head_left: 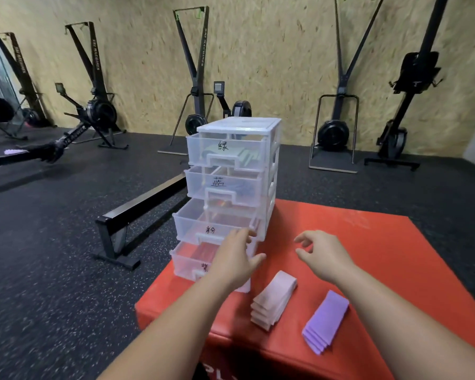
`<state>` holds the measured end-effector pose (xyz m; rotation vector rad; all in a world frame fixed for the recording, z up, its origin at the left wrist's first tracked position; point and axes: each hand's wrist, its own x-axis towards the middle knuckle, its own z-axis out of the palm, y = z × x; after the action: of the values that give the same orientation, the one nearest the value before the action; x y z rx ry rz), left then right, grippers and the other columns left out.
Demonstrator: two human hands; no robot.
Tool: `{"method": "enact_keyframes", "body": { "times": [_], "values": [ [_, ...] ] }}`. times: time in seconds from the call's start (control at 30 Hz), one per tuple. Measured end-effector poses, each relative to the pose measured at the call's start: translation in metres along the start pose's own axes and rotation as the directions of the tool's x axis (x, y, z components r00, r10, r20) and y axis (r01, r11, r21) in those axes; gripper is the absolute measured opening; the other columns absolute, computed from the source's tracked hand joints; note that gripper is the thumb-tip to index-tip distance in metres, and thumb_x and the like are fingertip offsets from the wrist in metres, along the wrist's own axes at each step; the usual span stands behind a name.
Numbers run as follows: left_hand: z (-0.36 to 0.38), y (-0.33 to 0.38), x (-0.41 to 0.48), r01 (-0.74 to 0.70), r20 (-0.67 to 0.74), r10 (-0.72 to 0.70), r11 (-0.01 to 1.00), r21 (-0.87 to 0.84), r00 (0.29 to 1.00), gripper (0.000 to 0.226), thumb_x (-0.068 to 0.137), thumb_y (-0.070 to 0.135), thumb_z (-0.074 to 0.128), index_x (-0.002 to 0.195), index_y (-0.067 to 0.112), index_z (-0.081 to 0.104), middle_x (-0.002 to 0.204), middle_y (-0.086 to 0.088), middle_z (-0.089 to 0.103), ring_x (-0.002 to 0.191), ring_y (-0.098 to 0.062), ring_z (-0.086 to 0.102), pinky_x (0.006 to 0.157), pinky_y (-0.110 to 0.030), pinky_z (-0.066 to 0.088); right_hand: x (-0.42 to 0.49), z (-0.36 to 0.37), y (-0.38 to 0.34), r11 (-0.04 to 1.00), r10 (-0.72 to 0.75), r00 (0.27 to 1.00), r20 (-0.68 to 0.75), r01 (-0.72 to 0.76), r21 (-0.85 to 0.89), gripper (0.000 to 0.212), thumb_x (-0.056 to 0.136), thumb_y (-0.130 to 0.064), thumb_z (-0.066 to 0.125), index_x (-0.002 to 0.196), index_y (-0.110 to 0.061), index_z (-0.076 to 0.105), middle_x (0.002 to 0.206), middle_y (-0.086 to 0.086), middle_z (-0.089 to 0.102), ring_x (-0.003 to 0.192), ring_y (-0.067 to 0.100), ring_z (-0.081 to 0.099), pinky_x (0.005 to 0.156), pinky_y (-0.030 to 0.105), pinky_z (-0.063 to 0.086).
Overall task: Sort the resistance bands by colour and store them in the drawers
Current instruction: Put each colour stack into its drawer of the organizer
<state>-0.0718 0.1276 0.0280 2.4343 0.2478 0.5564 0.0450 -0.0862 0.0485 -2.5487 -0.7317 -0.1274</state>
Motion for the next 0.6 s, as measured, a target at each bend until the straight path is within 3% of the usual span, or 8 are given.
{"method": "enact_keyframes", "body": {
  "times": [0.27,0.4,0.6],
  "values": [
    [0.067,-0.019,-0.055,-0.026,0.231,0.023,1.0,0.009,0.973,0.051,0.087,0.035,0.073,0.135,0.022,0.061,0.126,0.001,0.06,0.114,-0.018,0.063,0.103,-0.034,0.049,-0.045,0.062,0.051,0.993,0.11,0.982,0.154,-0.103,-0.053,0.034,0.088,-0.034,0.073,0.122,-0.031,0.07,0.109,-0.005,0.068,0.101,0.02,0.067,0.089,0.033,0.051],
    [0.086,-0.023,-0.055,-0.089,0.273,0.084,0.996,0.005,0.958,0.056,0.091,0.037,0.07,0.142,0.021,0.056,0.134,0.002,0.051,0.118,-0.018,0.059,0.103,-0.023,0.042,-0.037,0.082,0.056,0.992,0.115,0.984,0.136,-0.108,-0.059,0.044,0.09,-0.038,0.071,0.133,-0.027,0.064,0.123,0.001,0.064,0.117,0.025,0.064,0.097,0.037,0.05],
    [0.107,-0.041,-0.045,-0.164,0.311,0.135,0.984,0.071,0.941,0.069,0.089,0.037,0.072,0.15,0.018,0.048,0.15,-0.004,0.045,0.138,-0.023,0.045,0.118,-0.032,0.036,-0.014,0.104,0.059,0.991,0.131,0.981,0.14,-0.127,-0.039,0.058,0.095,-0.05,0.065,0.144,-0.02,0.057,0.137,0.004,0.059,0.129,0.028,0.055,0.105,0.041,0.047]
  ]
}}
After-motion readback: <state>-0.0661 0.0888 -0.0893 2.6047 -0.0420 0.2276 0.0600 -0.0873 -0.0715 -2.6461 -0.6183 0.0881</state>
